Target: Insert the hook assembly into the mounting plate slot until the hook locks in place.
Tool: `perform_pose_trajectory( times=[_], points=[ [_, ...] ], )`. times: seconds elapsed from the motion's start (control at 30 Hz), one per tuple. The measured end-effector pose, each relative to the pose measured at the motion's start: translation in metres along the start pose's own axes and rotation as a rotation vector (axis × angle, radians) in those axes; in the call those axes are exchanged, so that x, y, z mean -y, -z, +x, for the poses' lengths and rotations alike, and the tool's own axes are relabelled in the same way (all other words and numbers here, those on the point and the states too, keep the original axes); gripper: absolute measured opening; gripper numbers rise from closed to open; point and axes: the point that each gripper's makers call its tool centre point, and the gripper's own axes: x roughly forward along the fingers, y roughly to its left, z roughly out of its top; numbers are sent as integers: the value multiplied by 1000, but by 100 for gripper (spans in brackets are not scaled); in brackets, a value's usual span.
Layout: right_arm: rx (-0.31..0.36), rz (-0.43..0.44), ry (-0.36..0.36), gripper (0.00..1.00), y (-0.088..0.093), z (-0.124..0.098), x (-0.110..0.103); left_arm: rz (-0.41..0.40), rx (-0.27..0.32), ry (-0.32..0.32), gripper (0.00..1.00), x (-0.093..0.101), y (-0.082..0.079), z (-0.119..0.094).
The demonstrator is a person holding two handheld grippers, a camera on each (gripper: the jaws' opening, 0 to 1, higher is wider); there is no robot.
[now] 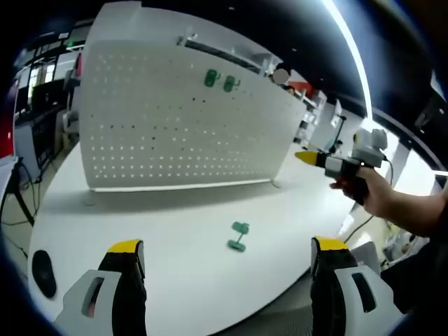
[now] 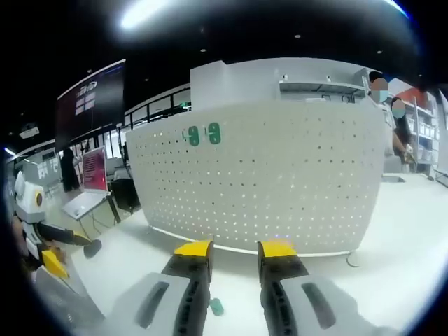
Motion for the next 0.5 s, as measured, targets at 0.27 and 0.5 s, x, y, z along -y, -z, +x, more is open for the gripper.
perform_pose_trajectory(
  times=[0.27, 0.5],
  points=[
    [-102, 1, -64, 23, 44, -18, -19, -9, -43, 3, 100, 3, 14, -4],
    [-209, 60, -108, 23, 79, -28, -30, 3, -109, -5, 100, 2, 33, -4]
  ],
)
